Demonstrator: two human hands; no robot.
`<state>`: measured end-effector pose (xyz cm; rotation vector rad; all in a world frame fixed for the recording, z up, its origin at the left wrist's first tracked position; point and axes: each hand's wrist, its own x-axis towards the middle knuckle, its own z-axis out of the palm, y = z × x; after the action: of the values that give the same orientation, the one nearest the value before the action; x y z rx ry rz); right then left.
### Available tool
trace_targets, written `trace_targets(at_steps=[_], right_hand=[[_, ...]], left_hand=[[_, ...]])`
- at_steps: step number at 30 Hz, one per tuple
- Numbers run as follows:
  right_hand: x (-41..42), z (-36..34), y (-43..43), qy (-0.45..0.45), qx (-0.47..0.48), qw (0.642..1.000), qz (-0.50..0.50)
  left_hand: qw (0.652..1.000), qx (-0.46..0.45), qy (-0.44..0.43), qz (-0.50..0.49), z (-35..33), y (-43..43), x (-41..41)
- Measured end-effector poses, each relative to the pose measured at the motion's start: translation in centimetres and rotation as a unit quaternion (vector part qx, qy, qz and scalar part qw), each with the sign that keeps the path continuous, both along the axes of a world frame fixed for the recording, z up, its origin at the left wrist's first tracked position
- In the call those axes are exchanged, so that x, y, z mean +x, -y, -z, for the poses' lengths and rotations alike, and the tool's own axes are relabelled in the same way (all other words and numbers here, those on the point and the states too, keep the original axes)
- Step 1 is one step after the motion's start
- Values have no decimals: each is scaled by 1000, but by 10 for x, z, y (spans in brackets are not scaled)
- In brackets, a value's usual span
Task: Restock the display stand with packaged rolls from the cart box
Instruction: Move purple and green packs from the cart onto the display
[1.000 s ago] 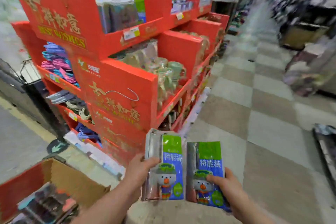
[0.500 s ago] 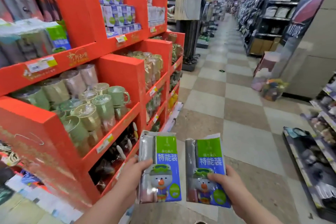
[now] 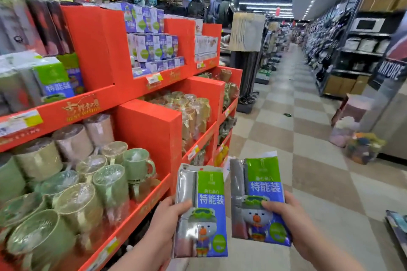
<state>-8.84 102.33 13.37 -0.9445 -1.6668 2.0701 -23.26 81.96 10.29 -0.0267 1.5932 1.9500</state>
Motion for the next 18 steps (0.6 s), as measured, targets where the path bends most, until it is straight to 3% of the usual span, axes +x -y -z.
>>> trace_targets(at_steps=[9,18], right_hand=[[-145,-38,-34,-53,16,995,-84],[-327,-83,-29,-159,13,952,-260]], left_hand=[[996,39,-26,-78,-43,-23,-103],[955,76,-51,-283,-83,7,-182]])
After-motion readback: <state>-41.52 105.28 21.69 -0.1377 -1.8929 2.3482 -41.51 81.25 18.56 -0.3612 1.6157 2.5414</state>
